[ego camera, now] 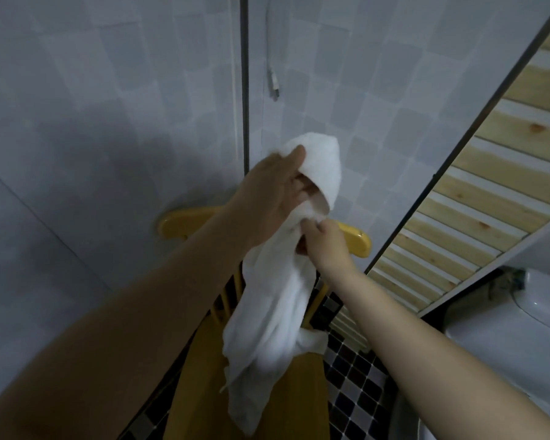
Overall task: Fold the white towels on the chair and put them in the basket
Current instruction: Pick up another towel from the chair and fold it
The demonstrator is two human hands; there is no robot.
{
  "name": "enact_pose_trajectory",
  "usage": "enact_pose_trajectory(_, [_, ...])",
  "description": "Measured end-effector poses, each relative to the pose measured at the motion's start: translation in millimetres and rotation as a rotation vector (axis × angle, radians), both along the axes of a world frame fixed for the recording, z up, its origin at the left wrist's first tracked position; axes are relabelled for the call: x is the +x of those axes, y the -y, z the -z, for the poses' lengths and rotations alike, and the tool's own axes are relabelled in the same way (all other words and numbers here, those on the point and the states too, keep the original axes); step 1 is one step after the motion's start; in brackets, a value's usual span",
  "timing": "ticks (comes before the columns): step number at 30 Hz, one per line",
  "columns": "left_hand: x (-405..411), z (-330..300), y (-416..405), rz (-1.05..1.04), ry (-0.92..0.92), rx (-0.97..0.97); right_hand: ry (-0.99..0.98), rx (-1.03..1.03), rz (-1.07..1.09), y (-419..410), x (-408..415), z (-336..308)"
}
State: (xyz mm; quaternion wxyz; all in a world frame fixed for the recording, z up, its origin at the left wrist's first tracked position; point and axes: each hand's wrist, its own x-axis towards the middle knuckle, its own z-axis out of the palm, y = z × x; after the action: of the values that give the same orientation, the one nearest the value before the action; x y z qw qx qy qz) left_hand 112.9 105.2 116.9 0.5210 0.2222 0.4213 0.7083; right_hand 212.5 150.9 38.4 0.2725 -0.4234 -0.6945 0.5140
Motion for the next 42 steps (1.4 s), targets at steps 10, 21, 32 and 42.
enact_pose_trajectory(10, [-3,82,50,-0.081,-1.013,-0.211,-0.846,-0.974,0.143,17,-14,-32])
enact_pose_trajectory(21, [-14,118,61,-0.155,-1.073,-0.312,-1.047,-0.996,0.006,28,-24,-45])
enact_pose_trajectory(32, [-23,139,32,-0.009,-1.232,-0.465,-1.044,-0.936,-0.096,21,-26,-61])
enact_pose_trajectory(42, [-76,102,58,-0.088,-0.809,-0.518,0.255,0.032,-0.377,15,-17,-25])
